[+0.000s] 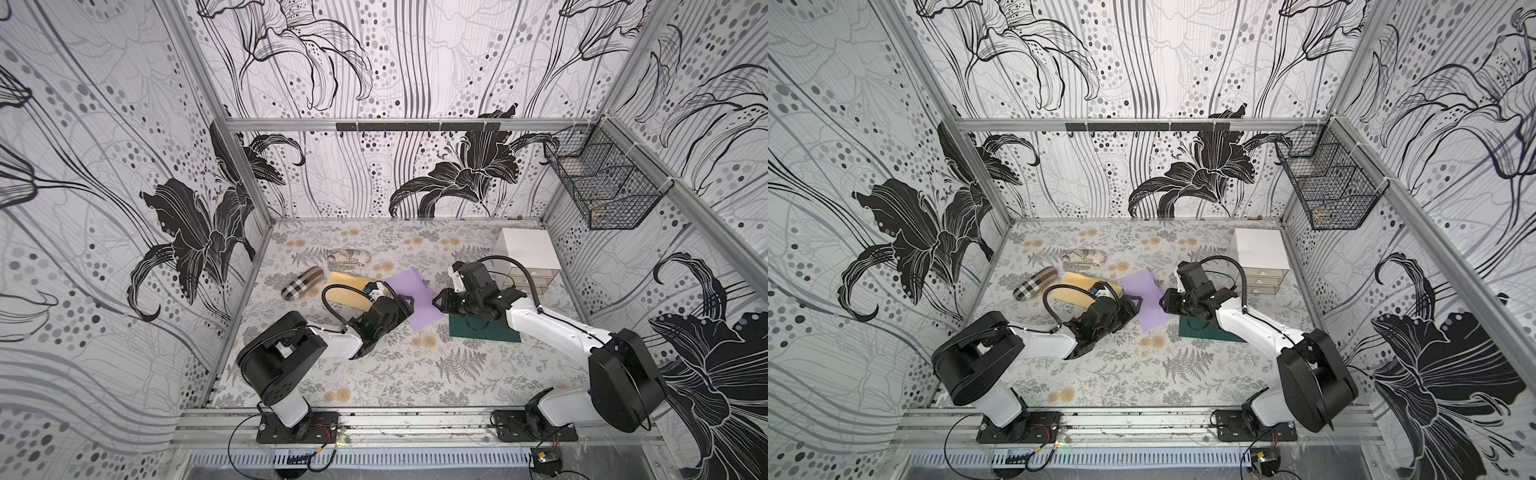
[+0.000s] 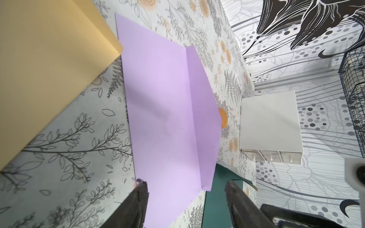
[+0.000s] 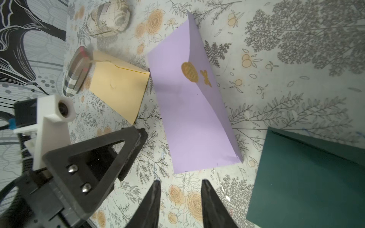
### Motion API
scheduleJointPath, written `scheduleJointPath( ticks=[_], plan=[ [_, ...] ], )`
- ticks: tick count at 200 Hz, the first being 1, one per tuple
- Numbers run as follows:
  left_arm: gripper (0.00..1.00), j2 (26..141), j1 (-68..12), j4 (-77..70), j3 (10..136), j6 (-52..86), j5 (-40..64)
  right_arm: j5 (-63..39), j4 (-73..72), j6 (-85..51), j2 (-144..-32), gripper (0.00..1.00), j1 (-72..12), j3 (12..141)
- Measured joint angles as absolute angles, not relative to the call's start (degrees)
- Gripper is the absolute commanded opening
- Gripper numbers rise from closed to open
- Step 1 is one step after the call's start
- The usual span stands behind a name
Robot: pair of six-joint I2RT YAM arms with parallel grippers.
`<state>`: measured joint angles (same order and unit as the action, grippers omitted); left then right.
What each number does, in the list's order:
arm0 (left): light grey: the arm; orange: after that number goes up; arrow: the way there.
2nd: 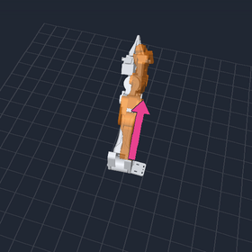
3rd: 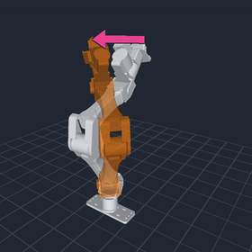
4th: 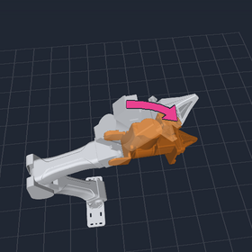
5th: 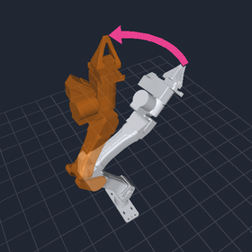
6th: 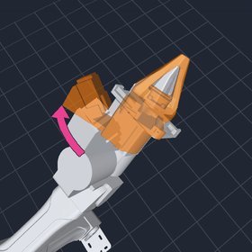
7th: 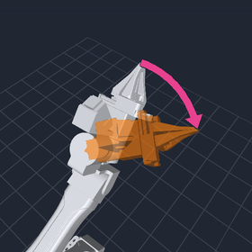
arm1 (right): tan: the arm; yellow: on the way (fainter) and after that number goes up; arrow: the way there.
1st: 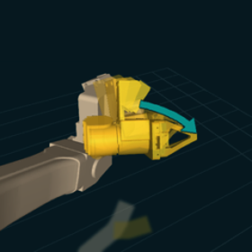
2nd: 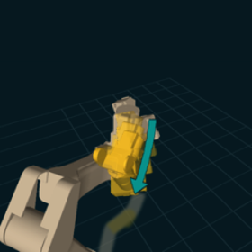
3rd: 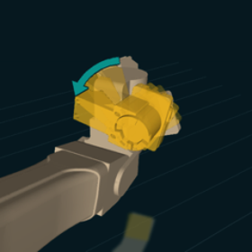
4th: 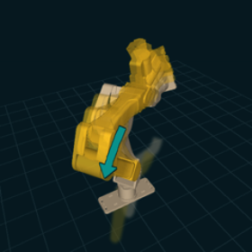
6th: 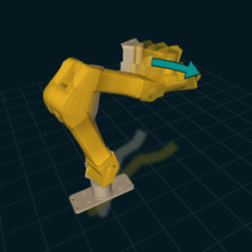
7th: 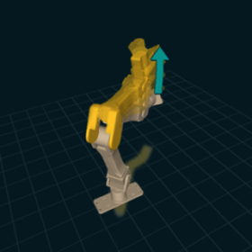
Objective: Open the envelope
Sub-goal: Place the envelope at the center of the board, then move the envelope to the center of the board.
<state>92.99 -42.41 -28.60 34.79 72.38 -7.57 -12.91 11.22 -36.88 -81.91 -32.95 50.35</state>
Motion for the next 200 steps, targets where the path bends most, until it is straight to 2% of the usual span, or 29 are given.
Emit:
scheduleJointPath(
  ticks=[21,51,83,121,200],
  plan=[
    [0.67,89.43,-41.71,-23.44,36.05,69.84,-8.21,-12.93,10.28,-37.1,-84.36,0.37,-36.1,50.46],
    [0.67,89.36,-35.88,-17.37,40.91,64.55,-1.19,-13.5,9.26,-37.67,-90.67,0.36,-40.25,51.2],
    [0.67,89.8,-27.03,-14.59,41.8,59.35,5.13,-12.32,9.52,-38.15,-95.64,0.36,-40.47,51.68],
    [0.67,92.18,-19.09,-12.27,43.59,51.53,10.85,-7.57,15.53,-36.8,-101.71,0.36,-39.94,59.55],
    [0.67,95.0,-17.98,-14.48,42.89,45.23,19.05,-2.2,25.32,-31.86,-109.12,0.39,-32.18,70.32]
  ],
)
